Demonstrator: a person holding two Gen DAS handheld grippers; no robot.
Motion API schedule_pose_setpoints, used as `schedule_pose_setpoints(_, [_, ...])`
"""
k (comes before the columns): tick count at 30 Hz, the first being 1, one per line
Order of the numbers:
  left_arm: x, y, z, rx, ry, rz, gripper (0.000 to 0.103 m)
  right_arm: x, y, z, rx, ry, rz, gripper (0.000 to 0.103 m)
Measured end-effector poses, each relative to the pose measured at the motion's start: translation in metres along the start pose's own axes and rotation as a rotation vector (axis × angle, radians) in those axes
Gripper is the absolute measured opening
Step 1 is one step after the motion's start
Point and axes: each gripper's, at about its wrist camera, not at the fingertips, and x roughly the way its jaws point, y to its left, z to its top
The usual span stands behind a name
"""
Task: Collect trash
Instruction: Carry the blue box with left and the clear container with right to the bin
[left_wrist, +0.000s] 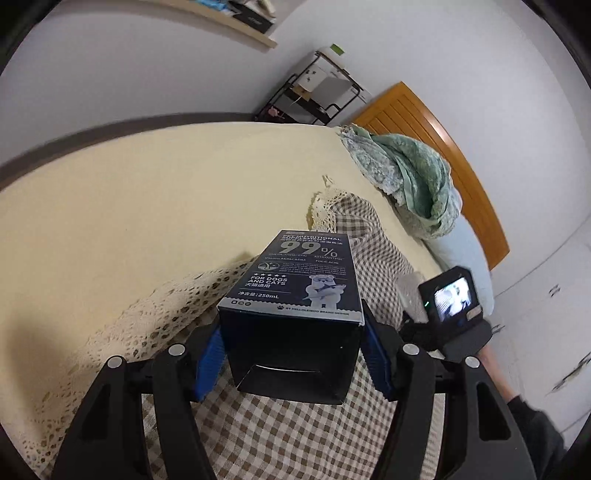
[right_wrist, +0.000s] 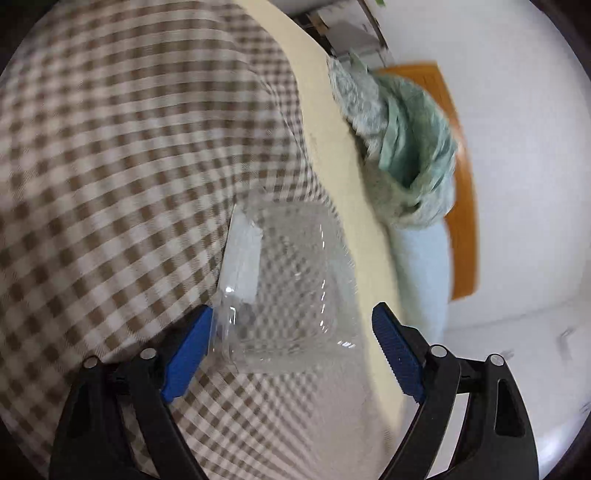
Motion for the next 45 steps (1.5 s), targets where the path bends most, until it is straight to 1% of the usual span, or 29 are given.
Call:
schedule_pose_setpoints(1, [0.000,-0.001,0.000,0.009,-0.002,0.003,0.062,0.006,-0.004,-0.001,0.029,0.037,0.015,0.063])
schedule_pose_setpoints(2, [0.000,-0.002,0.000,0.017,-0.005,0.007,0.062,0.005,-0.005,-0.001,0.050,0.025,0.023,0.063])
schedule_pose_setpoints(5, [-0.006,0.003,0.001,0.008,-0.015,0.003,0.062,-0.016,-0.028,-0.009,0.171,-0.055,0.055,0.063])
schedule_pose_setpoints(8, [-0.011,-0.001,0.000,0.021,-0.018,-0.015,0.062,-0.044,-0.058,-0.030,0.316,-0.095,0.126,0.063])
schedule_pose_setpoints(9, [-0.011,-0.004,-0.001,0.037,-0.019,-0.018,0.062,-0.057,-0.073,-0.043,0.406,-0.107,0.186,0.063])
schedule_pose_setpoints(10, [-0.012,-0.007,-0.003,0.059,-0.022,-0.010,0.062,-0.067,-0.085,-0.060,0.522,-0.117,0.280,0.063])
schedule_pose_setpoints(11, [-0.012,-0.011,-0.004,0.069,-0.023,-0.004,0.062,-0.079,-0.097,-0.081,0.653,-0.128,0.413,0.063])
schedule_pose_setpoints(12, [-0.012,-0.013,-0.005,0.077,-0.022,-0.002,0.062,-0.090,-0.103,-0.101,0.739,-0.135,0.489,0.063])
schedule_pose_setpoints(14, [-0.014,-0.016,-0.007,0.078,-0.014,-0.020,0.062,-0.121,-0.110,-0.145,0.882,-0.145,0.590,0.062])
schedule_pose_setpoints(15, [-0.015,-0.019,-0.008,0.080,-0.010,-0.037,0.062,-0.137,-0.110,-0.169,0.926,-0.144,0.613,0.062])
schedule_pose_setpoints(17, [-0.020,-0.033,-0.011,0.129,-0.006,-0.070,0.062,-0.172,-0.108,-0.211,0.980,-0.129,0.610,0.062])
schedule_pose_setpoints(19, [-0.030,-0.050,-0.015,0.199,-0.027,-0.085,0.062,-0.209,-0.107,-0.264,1.037,-0.091,0.590,0.062])
schedule_pose_setpoints(21, [-0.039,-0.069,-0.024,0.255,-0.026,-0.125,0.062,-0.239,-0.107,-0.314,1.077,-0.056,0.564,0.062])
schedule_pose_setpoints(24, [-0.056,-0.110,-0.052,0.359,0.000,-0.223,0.062,-0.299,-0.116,-0.414,1.175,-0.015,0.467,0.062])
schedule_pose_setpoints(26, [-0.068,-0.134,-0.073,0.413,-0.010,-0.249,0.062,-0.333,-0.115,-0.479,1.266,0.003,0.403,0.062])
schedule_pose_setpoints(28, [-0.082,-0.159,-0.096,0.458,0.007,-0.283,0.062,-0.368,-0.097,-0.550,1.344,0.050,0.338,0.062])
schedule_pose_setpoints(30, [-0.094,-0.178,-0.116,0.478,0.029,-0.318,0.062,-0.394,-0.065,-0.610,1.414,0.116,0.316,0.062])
schedule_pose_setpoints(31, [-0.100,-0.183,-0.125,0.488,0.039,-0.333,0.062,-0.405,-0.043,-0.647,1.472,0.154,0.309,0.062])
schedule_pose_setpoints(33, [-0.116,-0.202,-0.150,0.518,0.066,-0.374,0.062,-0.414,0.005,-0.702,1.568,0.244,0.320,0.062])
schedule_pose_setpoints(34, [-0.127,-0.211,-0.167,0.540,0.082,-0.399,0.062,-0.417,0.028,-0.725,1.592,0.298,0.312,0.062])
schedule_pose_setpoints(35, [-0.137,-0.219,-0.187,0.564,0.112,-0.425,0.062,-0.416,0.056,-0.746,1.617,0.349,0.317,0.062])
schedule_pose_setpoints(36, [-0.144,-0.226,-0.204,0.582,0.146,-0.445,0.062,-0.411,0.084,-0.765,1.660,0.386,0.345,0.062])
schedule_pose_setpoints(38, [-0.159,-0.240,-0.254,0.644,0.256,-0.489,0.062,-0.393,0.128,-0.794,1.720,0.451,0.405,0.062])
schedule_pose_setpoints(39, [-0.168,-0.246,-0.284,0.684,0.314,-0.505,0.062,-0.381,0.150,-0.802,1.717,0.481,0.433,0.062])
schedule_pose_setpoints(40, [-0.173,-0.249,-0.303,0.713,0.348,-0.509,0.062,-0.370,0.165,-0.808,1.703,0.507,0.460,0.063])
schedule_pose_setpoints(42, [-0.186,-0.257,-0.352,0.784,0.431,-0.514,0.062,-0.339,0.199,-0.815,1.697,0.522,0.582,0.063])
schedule_pose_setpoints(43, [-0.190,-0.261,-0.376,0.809,0.468,-0.511,0.062,-0.326,0.212,-0.814,1.661,0.524,0.592,0.063])
schedule_pose_setpoints(44, [-0.193,-0.264,-0.400,0.831,0.507,-0.500,0.062,-0.316,0.221,-0.813,1.604,0.544,0.570,0.063])
schedule_pose_setpoints(45, [-0.194,-0.267,-0.417,0.845,0.537,-0.492,0.062,-0.304,0.234,-0.813,1.533,0.570,0.569,0.063])
